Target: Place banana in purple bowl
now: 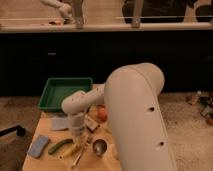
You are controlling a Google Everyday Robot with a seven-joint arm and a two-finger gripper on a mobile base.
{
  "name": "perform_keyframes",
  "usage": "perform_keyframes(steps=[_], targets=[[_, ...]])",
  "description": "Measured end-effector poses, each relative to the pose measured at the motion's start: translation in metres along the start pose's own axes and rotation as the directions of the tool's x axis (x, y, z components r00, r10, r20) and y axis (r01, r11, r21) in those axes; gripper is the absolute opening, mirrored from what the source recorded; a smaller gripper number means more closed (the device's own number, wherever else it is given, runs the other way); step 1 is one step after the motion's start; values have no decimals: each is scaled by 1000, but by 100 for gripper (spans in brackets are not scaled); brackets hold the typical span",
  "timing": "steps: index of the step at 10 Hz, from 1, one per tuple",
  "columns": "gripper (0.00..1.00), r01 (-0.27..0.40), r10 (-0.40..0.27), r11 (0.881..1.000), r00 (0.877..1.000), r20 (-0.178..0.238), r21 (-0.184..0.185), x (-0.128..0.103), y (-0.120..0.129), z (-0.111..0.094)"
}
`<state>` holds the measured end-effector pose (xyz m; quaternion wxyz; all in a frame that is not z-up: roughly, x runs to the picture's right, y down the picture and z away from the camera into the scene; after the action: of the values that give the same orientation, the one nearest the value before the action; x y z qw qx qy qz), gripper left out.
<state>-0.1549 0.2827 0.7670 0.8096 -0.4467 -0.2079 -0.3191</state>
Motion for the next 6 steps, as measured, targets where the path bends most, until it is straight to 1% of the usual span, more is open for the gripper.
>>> perform_keyframes(steps=[1,2,3,5,6], targets=[[0,9,-8,1000,999,-48,13,-8,-2,-9],[0,17,-15,1000,997,-73,25,-14,-2,-16],[0,18,-14,999,995,-98,38,-14,0,-23],[0,26,-13,996,989,-146,87,-20,1,-47],[0,30,-13,994,988,-156,105,-21,0,-58]])
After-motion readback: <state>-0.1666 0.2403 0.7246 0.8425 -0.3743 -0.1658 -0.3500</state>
